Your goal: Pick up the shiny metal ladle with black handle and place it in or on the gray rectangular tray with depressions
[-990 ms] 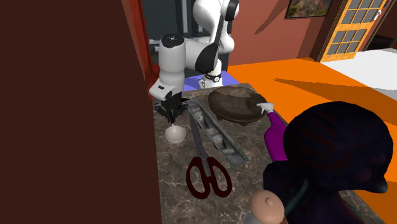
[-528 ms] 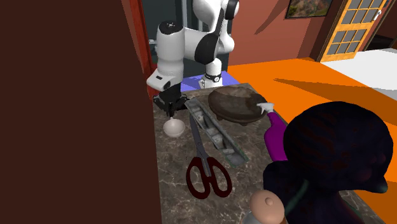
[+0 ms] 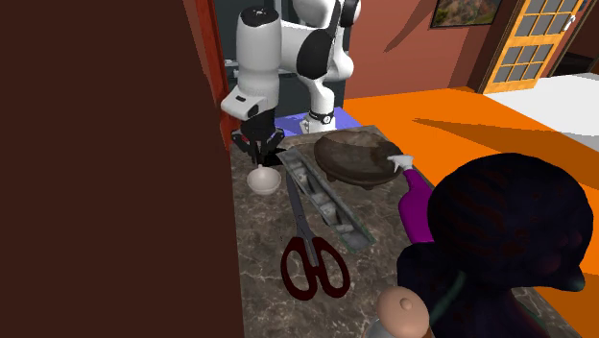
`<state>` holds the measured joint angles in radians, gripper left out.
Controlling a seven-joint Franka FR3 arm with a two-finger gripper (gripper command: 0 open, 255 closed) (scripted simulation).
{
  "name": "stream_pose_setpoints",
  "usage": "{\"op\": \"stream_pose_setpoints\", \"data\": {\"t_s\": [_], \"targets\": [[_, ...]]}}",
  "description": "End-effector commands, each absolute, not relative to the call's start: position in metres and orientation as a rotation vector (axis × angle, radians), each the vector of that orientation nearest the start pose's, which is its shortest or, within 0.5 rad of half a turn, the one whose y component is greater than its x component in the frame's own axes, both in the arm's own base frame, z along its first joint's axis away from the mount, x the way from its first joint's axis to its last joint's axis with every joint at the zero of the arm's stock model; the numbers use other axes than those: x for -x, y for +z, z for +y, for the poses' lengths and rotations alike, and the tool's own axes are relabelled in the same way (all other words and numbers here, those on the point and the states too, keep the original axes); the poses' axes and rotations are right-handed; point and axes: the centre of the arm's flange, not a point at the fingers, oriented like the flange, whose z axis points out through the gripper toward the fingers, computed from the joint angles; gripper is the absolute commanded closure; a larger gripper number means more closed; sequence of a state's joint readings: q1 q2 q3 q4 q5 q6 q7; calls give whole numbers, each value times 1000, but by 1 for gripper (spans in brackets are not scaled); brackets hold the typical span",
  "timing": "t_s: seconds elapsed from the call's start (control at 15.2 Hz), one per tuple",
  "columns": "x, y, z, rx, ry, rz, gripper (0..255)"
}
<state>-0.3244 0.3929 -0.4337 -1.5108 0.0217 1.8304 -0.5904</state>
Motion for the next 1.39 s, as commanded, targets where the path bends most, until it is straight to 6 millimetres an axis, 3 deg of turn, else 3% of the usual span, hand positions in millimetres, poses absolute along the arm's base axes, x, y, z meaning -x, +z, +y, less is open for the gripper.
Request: {"op": "stream_pose_setpoints", "data": {"t_s": [0.0, 0.73, 1.32], "targets": [[-519, 456, -409, 3214, 190, 237, 255], [-592, 464, -285, 3214, 190, 237, 255], [-592, 417, -285, 3214, 190, 237, 255]]}}
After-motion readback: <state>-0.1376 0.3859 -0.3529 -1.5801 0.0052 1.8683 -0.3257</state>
